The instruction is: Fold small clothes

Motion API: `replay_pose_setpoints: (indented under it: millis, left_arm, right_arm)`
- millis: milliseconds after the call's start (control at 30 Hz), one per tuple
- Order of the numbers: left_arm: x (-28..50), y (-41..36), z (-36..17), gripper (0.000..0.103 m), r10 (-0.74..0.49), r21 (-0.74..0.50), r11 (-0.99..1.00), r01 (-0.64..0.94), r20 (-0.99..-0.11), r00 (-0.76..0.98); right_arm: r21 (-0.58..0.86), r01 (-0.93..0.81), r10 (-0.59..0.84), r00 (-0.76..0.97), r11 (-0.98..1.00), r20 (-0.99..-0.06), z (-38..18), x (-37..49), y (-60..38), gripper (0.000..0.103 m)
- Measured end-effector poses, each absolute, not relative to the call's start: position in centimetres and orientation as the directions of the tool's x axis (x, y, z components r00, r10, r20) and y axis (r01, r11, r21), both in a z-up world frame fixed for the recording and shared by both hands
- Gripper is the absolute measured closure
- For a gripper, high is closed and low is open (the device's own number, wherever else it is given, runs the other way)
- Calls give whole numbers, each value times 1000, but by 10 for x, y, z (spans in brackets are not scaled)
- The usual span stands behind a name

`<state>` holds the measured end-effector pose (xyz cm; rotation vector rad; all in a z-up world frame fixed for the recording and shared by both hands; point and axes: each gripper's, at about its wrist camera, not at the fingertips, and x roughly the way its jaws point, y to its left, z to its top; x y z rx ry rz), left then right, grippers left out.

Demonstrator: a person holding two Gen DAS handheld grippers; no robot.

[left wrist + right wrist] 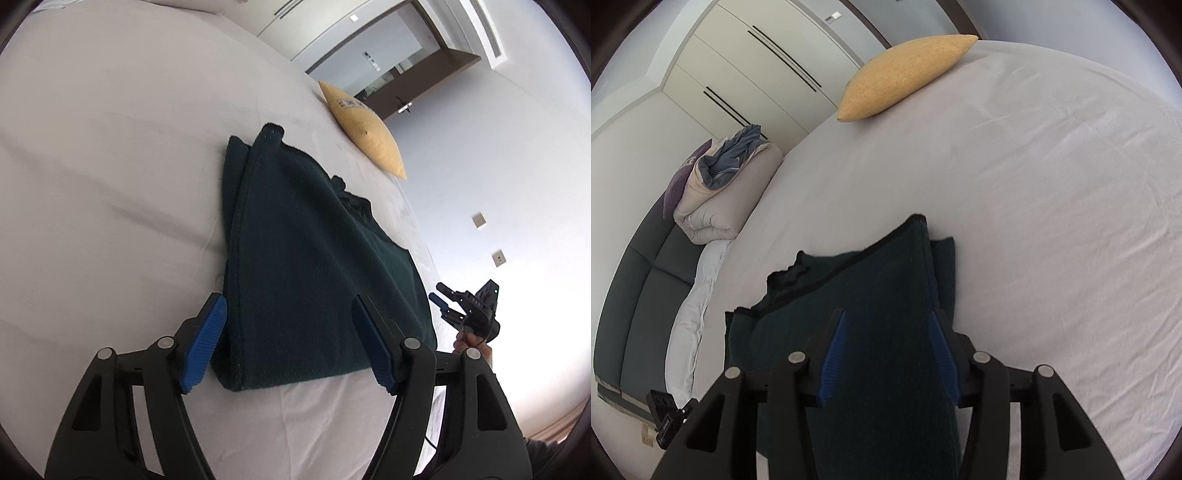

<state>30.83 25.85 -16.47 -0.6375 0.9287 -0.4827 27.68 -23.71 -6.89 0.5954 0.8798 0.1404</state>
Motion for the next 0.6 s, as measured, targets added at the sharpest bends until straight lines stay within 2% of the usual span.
replay_pose_setpoints:
  millis: [133,167,267,300,400,500,600]
  left_arm:
    - [303,247,-166,36,-627,-659,738,145,-591,507]
    - [302,244,-165,46,-617,-644,750,151,-599,510]
    - [302,238,-169,65,-591,-607,780,153,-634,498]
    - [302,238,-171,67,-588,-605,782,146,-640,495]
    - [303,250,-176,68,-563,-613,785,90,-645,516]
    - [307,262,-182,60,-557,-637,770,34,-645,522]
    - [309,259,-182,60,-578,-640,765,67,-637,511]
  right_arm:
    - [539,136,351,624,831,-698,-77,259,-237,53]
    - [540,136,356,616,831,-703,-80,257,-236,53]
    - [529,138,352,605,837,-714,-84,252,-233,53]
    - [530,142,350,606,836,-715,-85,252,-234,53]
    - [542,161,348,610,825,-711,-86,249,-238,53]
    - [539,160,355,595,827,-722,-89,248,-237,53]
    - [525,146,355,585,839,-729,-90,247,-231,52]
